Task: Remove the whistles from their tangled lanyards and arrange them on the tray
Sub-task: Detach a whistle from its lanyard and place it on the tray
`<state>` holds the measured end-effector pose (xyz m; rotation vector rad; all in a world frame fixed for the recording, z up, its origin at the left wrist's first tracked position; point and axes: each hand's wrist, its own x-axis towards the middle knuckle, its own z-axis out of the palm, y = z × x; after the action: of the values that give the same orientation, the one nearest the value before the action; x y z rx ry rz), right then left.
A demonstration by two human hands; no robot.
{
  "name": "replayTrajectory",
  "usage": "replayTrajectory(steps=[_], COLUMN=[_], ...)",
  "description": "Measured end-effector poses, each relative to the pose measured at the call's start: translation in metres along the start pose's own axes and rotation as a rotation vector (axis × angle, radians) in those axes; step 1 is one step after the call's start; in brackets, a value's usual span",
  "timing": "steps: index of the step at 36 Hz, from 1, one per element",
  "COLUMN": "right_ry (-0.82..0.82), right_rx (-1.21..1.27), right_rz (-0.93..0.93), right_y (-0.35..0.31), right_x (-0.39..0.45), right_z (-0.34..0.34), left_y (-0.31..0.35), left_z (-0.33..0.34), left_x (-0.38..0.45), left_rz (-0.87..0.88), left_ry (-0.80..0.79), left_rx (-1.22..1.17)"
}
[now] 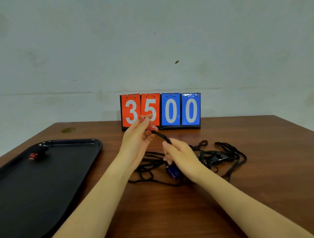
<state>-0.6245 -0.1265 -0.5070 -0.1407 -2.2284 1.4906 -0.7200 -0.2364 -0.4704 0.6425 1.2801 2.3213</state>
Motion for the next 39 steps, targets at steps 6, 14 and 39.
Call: replayTrajectory(steps=[6, 14, 39], right_ry=[0.062, 0.092, -0.170], right_rx=[0.359, -0.330, -0.716], right_rz=[0.107, -0.108, -0.284], right_y=[-0.004, 0.001, 0.008], right_x=[0.007, 0.005, 0.000], right_z=[-0.016, -0.020, -0.009], left_y=[-0.005, -0.006, -0.023], left_z=[-0.009, -0.011, -0.005], left_x=[0.005, 0.006, -0.005], left_rz=[-0.025, -0.112, 0.036], left_ry=[0.138, 0.185, 0.029], left_rx=[0.016, -0.253, 0.439])
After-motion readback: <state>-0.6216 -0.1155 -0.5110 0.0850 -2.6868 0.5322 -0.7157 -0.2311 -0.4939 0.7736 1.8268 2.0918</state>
